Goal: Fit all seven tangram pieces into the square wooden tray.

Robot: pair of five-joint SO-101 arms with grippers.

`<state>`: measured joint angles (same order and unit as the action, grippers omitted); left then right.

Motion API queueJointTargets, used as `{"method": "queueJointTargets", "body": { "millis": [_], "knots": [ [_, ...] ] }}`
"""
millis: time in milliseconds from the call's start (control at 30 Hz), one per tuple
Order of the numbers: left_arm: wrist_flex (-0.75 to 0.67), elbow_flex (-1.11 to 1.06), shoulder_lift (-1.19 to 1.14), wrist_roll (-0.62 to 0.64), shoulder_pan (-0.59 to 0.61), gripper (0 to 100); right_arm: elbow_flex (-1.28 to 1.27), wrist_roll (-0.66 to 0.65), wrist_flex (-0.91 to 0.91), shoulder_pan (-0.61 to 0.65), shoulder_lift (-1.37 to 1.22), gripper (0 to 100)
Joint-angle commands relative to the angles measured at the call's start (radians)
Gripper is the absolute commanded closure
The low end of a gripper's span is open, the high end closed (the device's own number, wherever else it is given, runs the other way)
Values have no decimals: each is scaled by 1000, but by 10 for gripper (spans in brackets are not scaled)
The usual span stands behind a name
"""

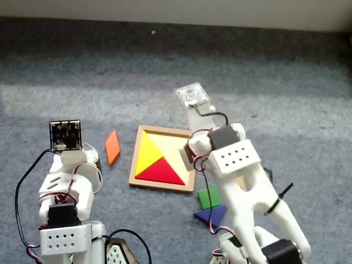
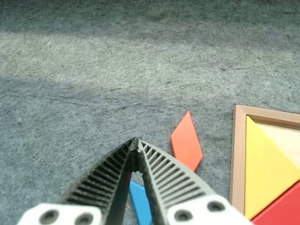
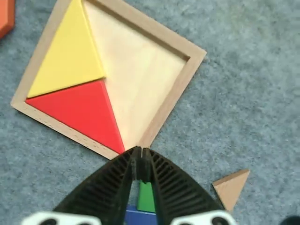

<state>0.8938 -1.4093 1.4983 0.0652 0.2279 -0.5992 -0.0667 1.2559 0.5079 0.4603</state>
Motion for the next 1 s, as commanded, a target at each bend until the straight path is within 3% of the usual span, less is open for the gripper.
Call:
{"method": "queueJointTargets", "body": {
  "millis": [0, 400, 533, 667, 800, 967],
  "knots": [
    [6, 27, 15, -3, 7, 995, -64, -11, 8, -18, 128, 978],
    [9, 45, 15, -8, 5, 995, -278, -5, -56, -18, 286, 974],
    [17, 58, 15, -9, 27, 914, -349, -3, -88, -18, 275, 964],
    [92, 58, 15, -8, 97, 825, -372, 29, -85, -18, 275, 868],
    [149, 31, 15, -8, 122, 822, -390, 164, -91, -13, 275, 759],
    [147, -22, 15, -8, 125, 822, -407, 232, -85, -13, 274, 680]
  ]
}}
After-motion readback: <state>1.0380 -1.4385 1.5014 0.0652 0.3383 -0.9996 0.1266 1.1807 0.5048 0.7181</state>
